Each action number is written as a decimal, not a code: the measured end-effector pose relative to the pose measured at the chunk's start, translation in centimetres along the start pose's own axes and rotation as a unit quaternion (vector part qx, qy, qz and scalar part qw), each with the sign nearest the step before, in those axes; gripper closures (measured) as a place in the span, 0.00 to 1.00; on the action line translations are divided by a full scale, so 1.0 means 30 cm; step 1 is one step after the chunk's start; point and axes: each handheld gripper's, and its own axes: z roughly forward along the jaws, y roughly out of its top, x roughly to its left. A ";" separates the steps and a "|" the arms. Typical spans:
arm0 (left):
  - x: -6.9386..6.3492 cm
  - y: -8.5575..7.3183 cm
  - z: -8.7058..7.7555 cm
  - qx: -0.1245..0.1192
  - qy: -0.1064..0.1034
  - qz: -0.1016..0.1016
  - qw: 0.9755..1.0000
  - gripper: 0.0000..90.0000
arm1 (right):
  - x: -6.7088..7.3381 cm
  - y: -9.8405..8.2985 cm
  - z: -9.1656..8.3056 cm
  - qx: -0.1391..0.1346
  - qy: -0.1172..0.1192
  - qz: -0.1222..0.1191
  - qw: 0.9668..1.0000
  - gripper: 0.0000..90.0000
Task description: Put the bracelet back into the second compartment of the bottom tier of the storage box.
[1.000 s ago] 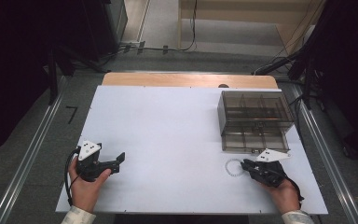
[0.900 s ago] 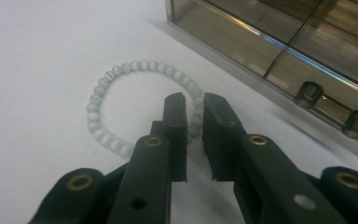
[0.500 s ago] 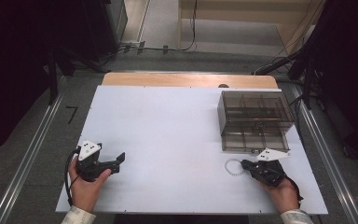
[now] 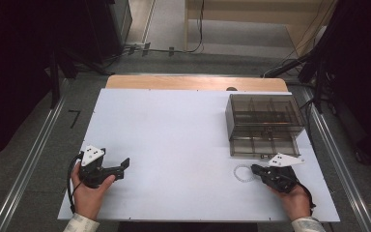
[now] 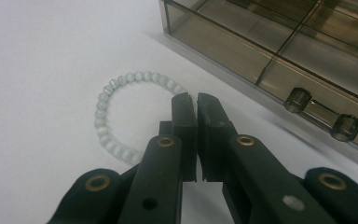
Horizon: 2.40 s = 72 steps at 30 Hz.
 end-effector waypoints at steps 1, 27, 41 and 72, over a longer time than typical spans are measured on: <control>0.000 0.000 0.000 0.000 0.000 0.000 1.000 0.05 | 0.001 0.001 -0.002 -0.001 0.000 -0.001 1.000 0.94; 0.001 0.000 -0.001 0.000 0.001 0.000 1.000 0.05 | -0.007 0.017 -0.091 -0.068 -0.005 0.013 0.998 0.94; 0.001 -0.001 0.001 0.001 0.001 0.000 1.000 0.05 | -0.019 0.019 -0.118 -0.087 -0.016 0.019 0.996 0.94; 0.003 -0.002 0.000 -0.001 0.002 -0.004 1.000 0.05 | -0.064 0.024 -0.180 -0.123 -0.047 0.034 0.991 0.94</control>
